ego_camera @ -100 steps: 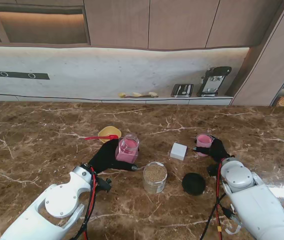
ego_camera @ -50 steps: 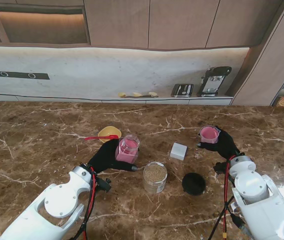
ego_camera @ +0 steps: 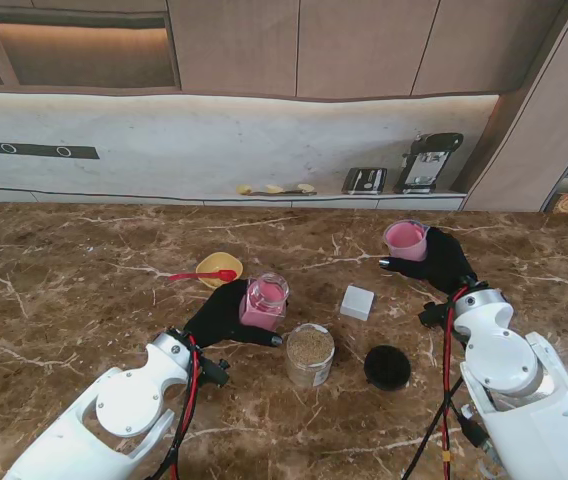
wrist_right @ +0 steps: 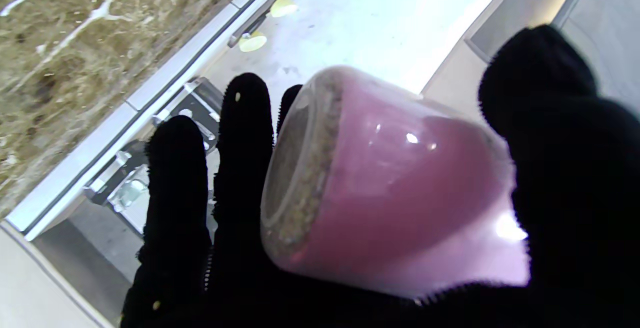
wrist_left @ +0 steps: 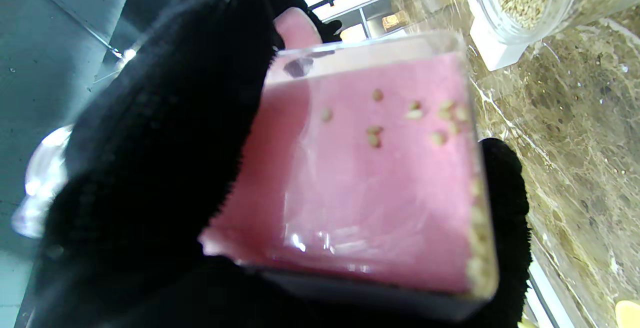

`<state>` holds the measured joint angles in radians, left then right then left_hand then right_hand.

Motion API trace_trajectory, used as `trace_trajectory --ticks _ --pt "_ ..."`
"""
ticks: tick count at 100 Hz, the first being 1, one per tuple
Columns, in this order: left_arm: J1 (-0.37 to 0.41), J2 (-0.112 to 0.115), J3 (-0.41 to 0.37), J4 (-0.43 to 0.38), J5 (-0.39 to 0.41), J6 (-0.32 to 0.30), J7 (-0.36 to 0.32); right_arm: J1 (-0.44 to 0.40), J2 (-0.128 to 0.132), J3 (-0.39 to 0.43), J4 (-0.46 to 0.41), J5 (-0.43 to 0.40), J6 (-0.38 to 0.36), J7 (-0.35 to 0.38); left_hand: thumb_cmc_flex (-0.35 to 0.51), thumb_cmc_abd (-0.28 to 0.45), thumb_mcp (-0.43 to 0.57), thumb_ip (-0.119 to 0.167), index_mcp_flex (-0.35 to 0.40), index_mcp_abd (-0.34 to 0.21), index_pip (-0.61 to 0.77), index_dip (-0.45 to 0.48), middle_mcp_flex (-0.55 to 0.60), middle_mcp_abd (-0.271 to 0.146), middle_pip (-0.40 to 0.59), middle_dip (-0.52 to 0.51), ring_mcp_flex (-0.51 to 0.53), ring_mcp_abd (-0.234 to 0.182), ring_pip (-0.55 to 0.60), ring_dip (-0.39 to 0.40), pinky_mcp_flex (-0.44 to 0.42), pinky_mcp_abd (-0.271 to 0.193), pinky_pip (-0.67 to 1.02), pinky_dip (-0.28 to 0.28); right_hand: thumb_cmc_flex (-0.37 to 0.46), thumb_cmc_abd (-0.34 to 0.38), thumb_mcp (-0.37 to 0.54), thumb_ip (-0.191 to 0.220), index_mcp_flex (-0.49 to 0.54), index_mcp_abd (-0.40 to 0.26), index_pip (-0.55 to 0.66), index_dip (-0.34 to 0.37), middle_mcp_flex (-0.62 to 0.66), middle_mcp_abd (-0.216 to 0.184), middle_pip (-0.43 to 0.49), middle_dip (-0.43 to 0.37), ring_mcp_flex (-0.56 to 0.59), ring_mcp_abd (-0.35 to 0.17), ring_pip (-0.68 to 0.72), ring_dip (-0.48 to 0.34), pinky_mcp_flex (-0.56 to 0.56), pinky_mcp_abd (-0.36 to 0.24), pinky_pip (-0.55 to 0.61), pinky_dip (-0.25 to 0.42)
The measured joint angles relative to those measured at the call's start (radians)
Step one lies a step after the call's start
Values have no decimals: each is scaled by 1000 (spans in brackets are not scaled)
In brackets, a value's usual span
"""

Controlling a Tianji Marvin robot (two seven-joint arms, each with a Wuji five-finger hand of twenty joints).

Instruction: Measure grain into the airtight container

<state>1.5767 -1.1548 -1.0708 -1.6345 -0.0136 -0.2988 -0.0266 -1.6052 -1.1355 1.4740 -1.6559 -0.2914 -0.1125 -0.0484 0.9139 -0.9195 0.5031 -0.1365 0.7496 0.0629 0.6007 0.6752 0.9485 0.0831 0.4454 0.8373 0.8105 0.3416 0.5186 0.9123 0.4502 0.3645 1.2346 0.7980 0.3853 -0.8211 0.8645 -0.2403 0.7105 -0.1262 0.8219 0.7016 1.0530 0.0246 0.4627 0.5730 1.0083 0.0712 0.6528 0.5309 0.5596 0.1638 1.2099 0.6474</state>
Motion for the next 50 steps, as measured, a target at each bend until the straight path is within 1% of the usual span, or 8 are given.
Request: trace_trajectory --ticks 9,15,29,41,50 --pt "-6 0 8 4 1 -1 0 -1 1 -21 -36 -21 12 0 0 0 0 0 0 0 0 0 0 0 0 0 0 0 0 0 0 0 0 0 -1 0 0 0 10 17 14 -3 15 5 45 64 10 7 106 46 33 0 111 -22" --pt "-10 0 13 7 2 -1 0 -2 2 -33 -60 -29 15 6 0 0 0 0 0 0 0 0 0 0 0 0 0 0 0 0 0 0 0 1 -1 1 0 0 10 20 16 -12 17 7 60 90 10 8 154 64 40 0 148 -22" --pt "-19 -2 23 13 3 -5 5 -5 11 -49 -119 -29 11 74 0 0 0 0 0 0 0 0 0 0 0 0 0 0 0 0 0 0 0 6 -1 22 -26 0 10 34 18 -14 19 8 80 117 10 9 200 75 41 -1 173 -34" --pt "-23 -3 28 15 4 -9 9 -11 19 -68 -155 -31 -23 79 0 0 0 0 0 0 0 0 0 0 0 0 0 0 0 0 0 0 0 7 -1 25 -31 0 10 42 27 -26 24 11 99 165 10 11 245 98 41 -2 186 -34" --pt "-25 -4 30 15 4 -10 9 -19 23 -79 -184 -49 -43 90 0 0 0 0 0 0 0 0 0 0 0 0 0 0 0 0 0 0 0 8 -1 25 -33 0 10 43 28 -28 27 16 115 203 10 17 278 123 48 -6 199 -34"
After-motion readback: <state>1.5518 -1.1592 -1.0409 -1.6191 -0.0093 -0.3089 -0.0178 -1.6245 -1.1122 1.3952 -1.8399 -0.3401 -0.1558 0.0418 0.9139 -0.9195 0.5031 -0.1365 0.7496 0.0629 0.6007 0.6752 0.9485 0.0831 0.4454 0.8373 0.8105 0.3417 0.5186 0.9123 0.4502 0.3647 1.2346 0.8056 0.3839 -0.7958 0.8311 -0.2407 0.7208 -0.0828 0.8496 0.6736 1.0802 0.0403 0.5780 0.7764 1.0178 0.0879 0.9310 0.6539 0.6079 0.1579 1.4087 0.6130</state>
